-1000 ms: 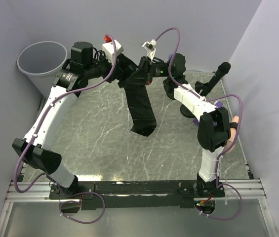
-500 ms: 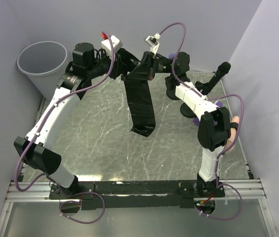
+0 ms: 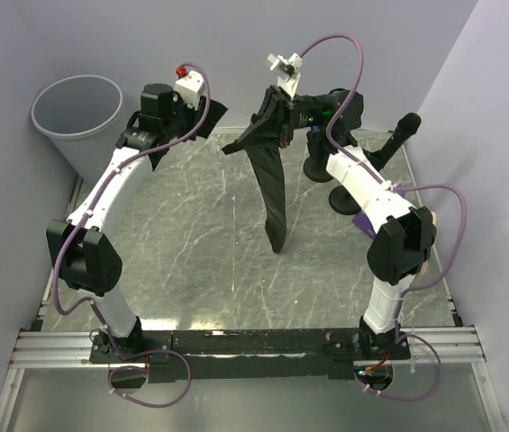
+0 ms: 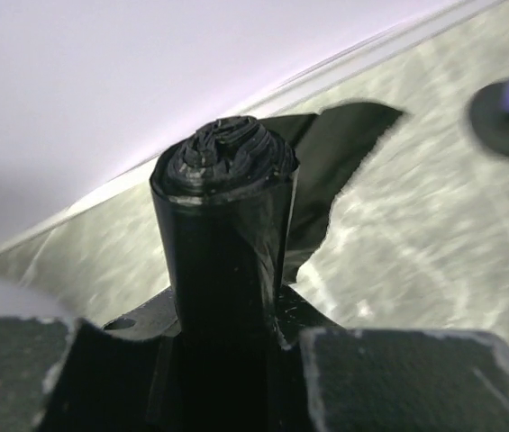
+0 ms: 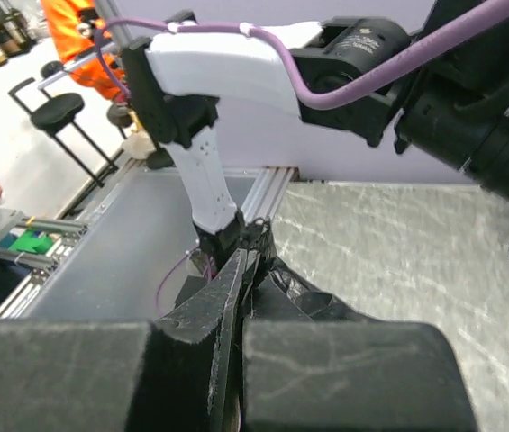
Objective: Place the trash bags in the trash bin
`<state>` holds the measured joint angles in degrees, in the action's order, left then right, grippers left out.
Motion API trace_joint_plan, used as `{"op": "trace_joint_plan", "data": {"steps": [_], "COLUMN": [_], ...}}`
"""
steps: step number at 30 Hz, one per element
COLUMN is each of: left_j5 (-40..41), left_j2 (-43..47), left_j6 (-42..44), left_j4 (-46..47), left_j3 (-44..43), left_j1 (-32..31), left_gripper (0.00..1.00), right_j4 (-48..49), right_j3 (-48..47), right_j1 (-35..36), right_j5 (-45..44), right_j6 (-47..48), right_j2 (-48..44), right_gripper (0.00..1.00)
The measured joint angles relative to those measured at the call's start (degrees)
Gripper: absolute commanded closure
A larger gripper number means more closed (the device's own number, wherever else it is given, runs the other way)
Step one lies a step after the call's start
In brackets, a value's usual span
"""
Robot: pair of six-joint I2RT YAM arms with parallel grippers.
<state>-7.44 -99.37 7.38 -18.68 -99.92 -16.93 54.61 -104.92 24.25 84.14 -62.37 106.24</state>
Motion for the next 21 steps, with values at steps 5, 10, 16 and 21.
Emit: {"op": "trace_joint_plan", "data": {"steps": [5,10,16,21], "left_j5": [7.87,18.21,30.42,34.23], "left_j2": [2.93,7.87,10.71,11.28], "left_j6": [5.14,8.83,8.83,7.06], "left_j4": [-0.76,-5.25,-9.25,-7.91], "left_j3": [10.16,26.18,38.82,43.65], "left_j1": [1.07,5.84,16.17,24.17], "left_gripper": [0.99,0.99,0.99,0.83], "right_j4": [-12.00,-24.48,-48.41,-57.70], "right_j3": [6.88,8.61,-0.39,-5.81], "right_j1": [-0.94,-2.16,-2.01,-0.68], "right_j5": [-2.29,-7.30,-17.79,-28.41], "right_j6": [13.16,23.69,40.44,52.52], "right_j2": [-4.02,-4.66,-4.66,-6.69], "right_gripper": [1.00,1.00,1.00,1.00]}}
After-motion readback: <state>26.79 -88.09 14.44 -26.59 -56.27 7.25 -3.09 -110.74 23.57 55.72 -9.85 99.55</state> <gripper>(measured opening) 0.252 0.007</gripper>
